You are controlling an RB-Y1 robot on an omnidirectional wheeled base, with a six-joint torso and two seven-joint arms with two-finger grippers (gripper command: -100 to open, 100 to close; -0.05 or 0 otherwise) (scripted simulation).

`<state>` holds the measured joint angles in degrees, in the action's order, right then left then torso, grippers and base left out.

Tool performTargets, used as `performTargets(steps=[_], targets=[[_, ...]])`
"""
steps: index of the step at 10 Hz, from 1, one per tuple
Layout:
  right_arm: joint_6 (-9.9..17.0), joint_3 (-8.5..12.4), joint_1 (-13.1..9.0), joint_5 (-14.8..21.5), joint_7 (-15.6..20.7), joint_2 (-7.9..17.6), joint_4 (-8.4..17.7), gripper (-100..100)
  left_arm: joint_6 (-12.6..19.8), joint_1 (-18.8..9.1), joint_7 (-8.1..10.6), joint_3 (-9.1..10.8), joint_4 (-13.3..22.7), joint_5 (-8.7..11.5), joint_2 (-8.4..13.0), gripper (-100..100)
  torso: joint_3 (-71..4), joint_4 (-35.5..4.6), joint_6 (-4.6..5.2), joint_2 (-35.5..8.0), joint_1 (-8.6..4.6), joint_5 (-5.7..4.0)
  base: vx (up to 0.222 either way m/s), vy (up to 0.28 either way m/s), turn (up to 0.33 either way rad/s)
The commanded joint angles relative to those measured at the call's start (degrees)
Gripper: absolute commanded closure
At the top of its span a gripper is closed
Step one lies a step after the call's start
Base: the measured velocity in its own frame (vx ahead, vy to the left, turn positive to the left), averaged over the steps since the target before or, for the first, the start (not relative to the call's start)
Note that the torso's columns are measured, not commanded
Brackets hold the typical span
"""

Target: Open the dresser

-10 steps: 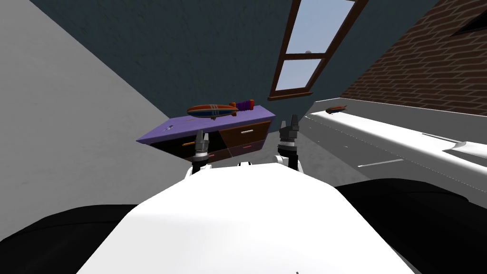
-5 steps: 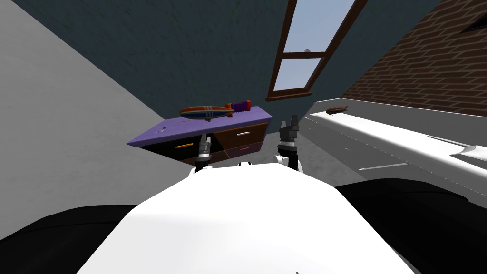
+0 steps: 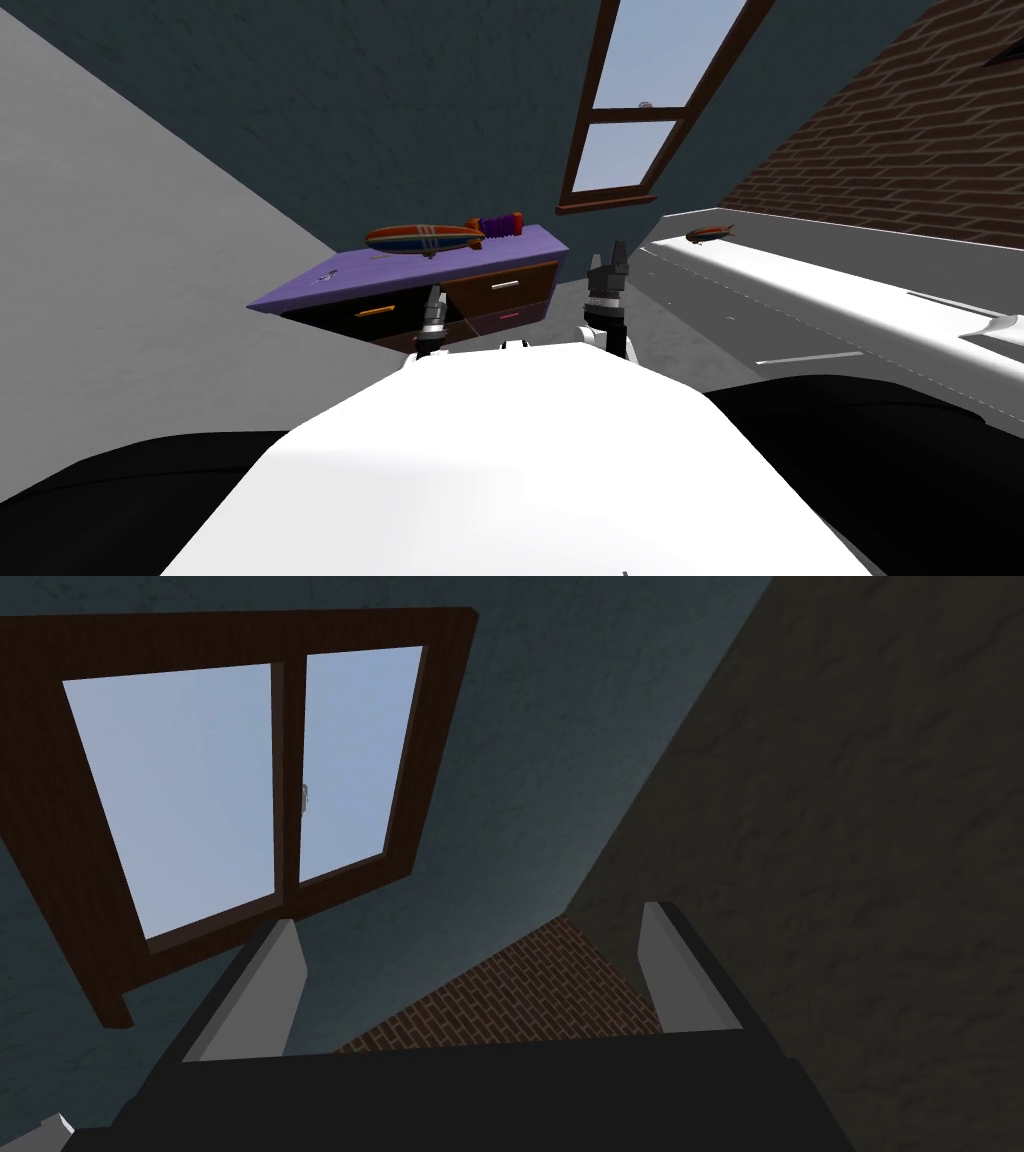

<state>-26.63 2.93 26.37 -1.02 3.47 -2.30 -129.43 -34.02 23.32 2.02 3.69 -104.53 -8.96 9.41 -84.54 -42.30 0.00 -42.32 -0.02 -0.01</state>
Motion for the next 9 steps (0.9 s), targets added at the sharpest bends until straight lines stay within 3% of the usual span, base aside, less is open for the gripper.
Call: performTargets(steps=[1, 9], targets=[[0.0, 0.0, 0.0, 0.0, 0.0, 0.0, 0.0, 0, 0.2, -0.6, 0.1, 0.33, 3.3, -0.4, -0.1, -100, 0.0, 0.0, 0.0, 0.0, -0.03, 0.0, 0.072, -0.111, 0.013], [0.0, 0.0, 0.0, 0.0, 0.0, 0.0, 0.0, 0, 0.4, -2.7, 0.12, 1.27, 15.1, -1.9, -1.0, -100, 0.0, 0.0, 0.0, 0.0, -0.02, 0.0, 0.075, -0.132, 0.014]])
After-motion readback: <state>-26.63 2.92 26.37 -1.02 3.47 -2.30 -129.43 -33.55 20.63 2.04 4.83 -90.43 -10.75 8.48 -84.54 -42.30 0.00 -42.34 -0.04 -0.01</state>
